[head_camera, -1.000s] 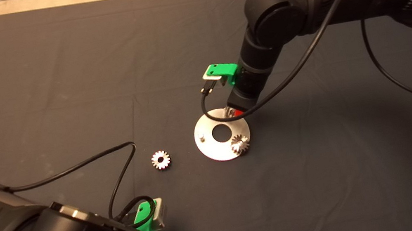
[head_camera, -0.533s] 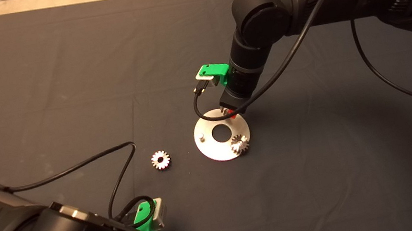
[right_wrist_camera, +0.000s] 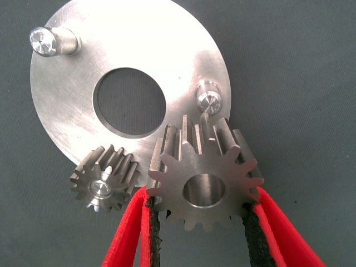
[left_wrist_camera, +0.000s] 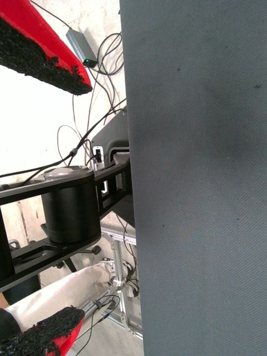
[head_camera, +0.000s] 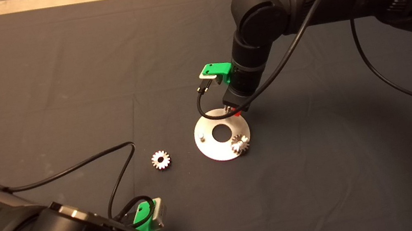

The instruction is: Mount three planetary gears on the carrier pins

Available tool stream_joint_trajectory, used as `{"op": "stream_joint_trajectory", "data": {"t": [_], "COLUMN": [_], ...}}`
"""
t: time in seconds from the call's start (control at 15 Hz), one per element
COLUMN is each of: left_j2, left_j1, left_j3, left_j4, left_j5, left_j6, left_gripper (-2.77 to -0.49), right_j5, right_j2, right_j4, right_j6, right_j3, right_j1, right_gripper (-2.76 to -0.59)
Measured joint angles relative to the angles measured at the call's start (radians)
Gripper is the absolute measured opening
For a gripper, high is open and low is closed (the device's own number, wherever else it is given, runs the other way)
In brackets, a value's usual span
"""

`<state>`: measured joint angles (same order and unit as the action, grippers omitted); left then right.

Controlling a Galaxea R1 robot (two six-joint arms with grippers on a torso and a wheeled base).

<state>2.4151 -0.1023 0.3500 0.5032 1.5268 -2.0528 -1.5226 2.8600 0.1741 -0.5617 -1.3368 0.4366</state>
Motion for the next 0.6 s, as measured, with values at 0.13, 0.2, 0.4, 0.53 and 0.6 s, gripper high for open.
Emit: {"op": "stream_joint_trajectory", "data": {"t": [0.13,0.2,0.4,0.53,0.6], "left_j2": [0.0,0.0,0.0,-0.001,-0.001], "left_j1": [0.0,0.0,0.0,0.0,0.0], "left_j3": [0.0,0.0,0.0,0.0,0.0], "left_j4": [0.0,0.0,0.0,0.0,0.0], "left_j5": [0.0,0.0,0.0,0.0,0.0], "left_j6": [0.0,0.0,0.0,0.0,0.0], "left_gripper": [-0.49,-0.49,-0.49,-0.49,-0.49], "right_j5": [-0.001,0.003,0.004,0.004,0.004], "right_j2": [0.006,0.01,0.037,0.056,0.063], "right_j4": [0.0,0.0,0.001,0.001,0.001], "right_j6": [0.0,0.001,0.008,0.033,0.038], "right_j3": [-0.015,-0.024,-0.064,-0.1,-0.115], "right_j1": [-0.003,-0.004,-0.016,-0.019,-0.019], "right_gripper": [-2.55,-2.55,-2.55,-2.55,-2.55]}}
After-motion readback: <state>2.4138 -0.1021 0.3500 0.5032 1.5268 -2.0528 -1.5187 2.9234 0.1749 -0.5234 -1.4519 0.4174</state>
